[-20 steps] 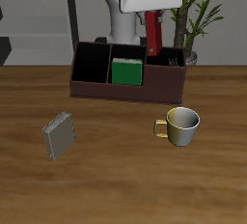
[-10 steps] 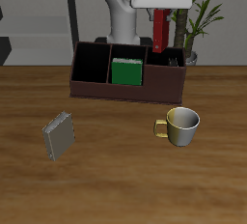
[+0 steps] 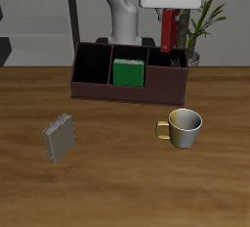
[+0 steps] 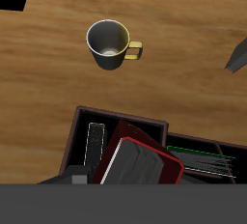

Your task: Place the green book into the back desk caddy's front compartment and place the left yellow book into the back desk caddy's right compartment and place the red book into the back desk caddy's right compartment

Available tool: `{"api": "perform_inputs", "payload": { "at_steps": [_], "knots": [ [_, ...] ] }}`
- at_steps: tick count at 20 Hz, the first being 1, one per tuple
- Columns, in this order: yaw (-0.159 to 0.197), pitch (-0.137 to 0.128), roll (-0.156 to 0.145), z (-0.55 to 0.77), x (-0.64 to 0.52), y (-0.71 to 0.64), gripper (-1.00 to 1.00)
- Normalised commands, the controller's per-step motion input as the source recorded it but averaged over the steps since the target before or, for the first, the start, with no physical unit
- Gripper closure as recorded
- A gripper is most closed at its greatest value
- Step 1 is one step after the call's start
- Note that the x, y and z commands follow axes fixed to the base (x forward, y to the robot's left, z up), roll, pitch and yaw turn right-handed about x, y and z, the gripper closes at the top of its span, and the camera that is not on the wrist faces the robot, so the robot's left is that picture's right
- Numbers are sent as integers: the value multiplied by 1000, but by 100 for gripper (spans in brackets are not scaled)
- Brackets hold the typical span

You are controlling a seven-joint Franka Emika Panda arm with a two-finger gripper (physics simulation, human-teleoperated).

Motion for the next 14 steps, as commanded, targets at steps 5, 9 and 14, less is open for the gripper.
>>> {"api": "perform_inputs", "payload": {
  "at_steps": [5,9,14],
  "knots": [
    [-8,39,-14,-162,-47,-96,100],
    [17,9,-22,-113,-50,-88,100],
    [30,12,-15,-151,-63,-42,100]
  ]
}}
